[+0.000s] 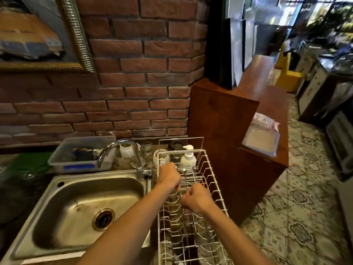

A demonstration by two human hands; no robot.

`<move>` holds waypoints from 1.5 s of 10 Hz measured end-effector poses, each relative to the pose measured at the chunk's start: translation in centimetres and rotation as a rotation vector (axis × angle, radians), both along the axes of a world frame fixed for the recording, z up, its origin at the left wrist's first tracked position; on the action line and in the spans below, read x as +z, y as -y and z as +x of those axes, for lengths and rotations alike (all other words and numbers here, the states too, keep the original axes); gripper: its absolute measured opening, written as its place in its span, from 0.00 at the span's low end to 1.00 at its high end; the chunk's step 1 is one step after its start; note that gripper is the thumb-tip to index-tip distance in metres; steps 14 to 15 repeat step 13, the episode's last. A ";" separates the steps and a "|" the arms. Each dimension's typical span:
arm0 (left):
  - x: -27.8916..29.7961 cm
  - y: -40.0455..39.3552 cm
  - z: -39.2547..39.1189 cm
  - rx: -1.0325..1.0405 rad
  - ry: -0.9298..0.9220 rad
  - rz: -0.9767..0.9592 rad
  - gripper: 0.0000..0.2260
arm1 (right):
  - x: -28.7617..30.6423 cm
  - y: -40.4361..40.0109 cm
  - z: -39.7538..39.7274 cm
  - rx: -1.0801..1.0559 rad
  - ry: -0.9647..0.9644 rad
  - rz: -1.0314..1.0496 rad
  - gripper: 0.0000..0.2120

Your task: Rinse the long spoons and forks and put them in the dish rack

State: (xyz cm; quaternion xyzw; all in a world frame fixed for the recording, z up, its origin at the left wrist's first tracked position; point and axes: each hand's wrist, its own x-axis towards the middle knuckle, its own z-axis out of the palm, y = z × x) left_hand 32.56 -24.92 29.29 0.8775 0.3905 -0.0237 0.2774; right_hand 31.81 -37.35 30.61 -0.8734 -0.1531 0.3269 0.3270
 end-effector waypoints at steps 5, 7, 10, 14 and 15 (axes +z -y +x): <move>-1.9 2.2 0.5 -0.013 -0.181 0.296 0.11 | -3.8 0.1 0.4 -0.007 -0.012 0.041 0.05; -2.1 2.3 0.2 -0.061 -0.184 0.360 0.12 | -4.1 0.3 0.5 0.033 0.039 -0.003 0.05; -1.3 2.4 -0.5 -0.102 -0.188 0.357 0.13 | -3.8 0.5 0.2 0.082 0.108 -0.043 0.03; 1.1 0.4 -2.7 -0.037 0.135 0.012 0.02 | -1.2 0.4 1.4 -0.001 0.036 0.172 0.13; 1.1 0.4 -2.7 -0.037 0.135 0.012 0.02 | -1.2 0.4 1.4 -0.001 0.036 0.172 0.13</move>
